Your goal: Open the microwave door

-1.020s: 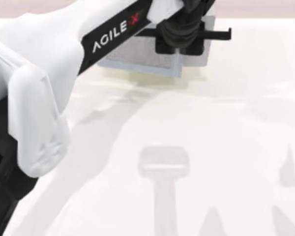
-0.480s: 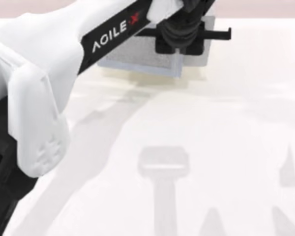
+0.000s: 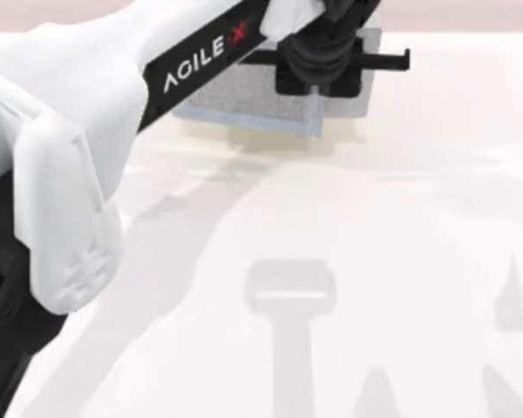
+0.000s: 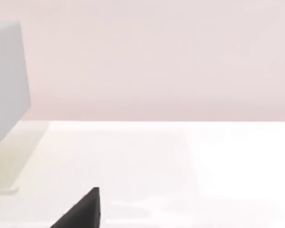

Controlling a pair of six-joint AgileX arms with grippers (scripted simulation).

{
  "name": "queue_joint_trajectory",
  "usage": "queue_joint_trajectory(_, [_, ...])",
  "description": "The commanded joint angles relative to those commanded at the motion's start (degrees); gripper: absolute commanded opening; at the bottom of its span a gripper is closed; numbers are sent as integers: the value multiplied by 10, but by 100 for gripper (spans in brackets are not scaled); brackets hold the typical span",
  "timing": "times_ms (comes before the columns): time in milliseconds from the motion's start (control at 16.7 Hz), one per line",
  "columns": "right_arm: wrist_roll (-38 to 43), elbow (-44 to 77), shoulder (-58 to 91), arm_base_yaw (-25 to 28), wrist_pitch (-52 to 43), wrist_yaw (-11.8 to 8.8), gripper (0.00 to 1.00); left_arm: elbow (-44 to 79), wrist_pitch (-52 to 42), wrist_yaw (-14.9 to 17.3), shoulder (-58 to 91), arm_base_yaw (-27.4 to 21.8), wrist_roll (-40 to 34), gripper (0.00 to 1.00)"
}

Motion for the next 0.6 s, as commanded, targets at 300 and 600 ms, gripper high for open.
queue_joint_trajectory(300, [0,0,0,0,0,0,100,-10,8,3,-3,-4,4,0])
queue_joint_trajectory(600, [0,0,0,0,0,0,100,-112,58,19,-61,2,43,0])
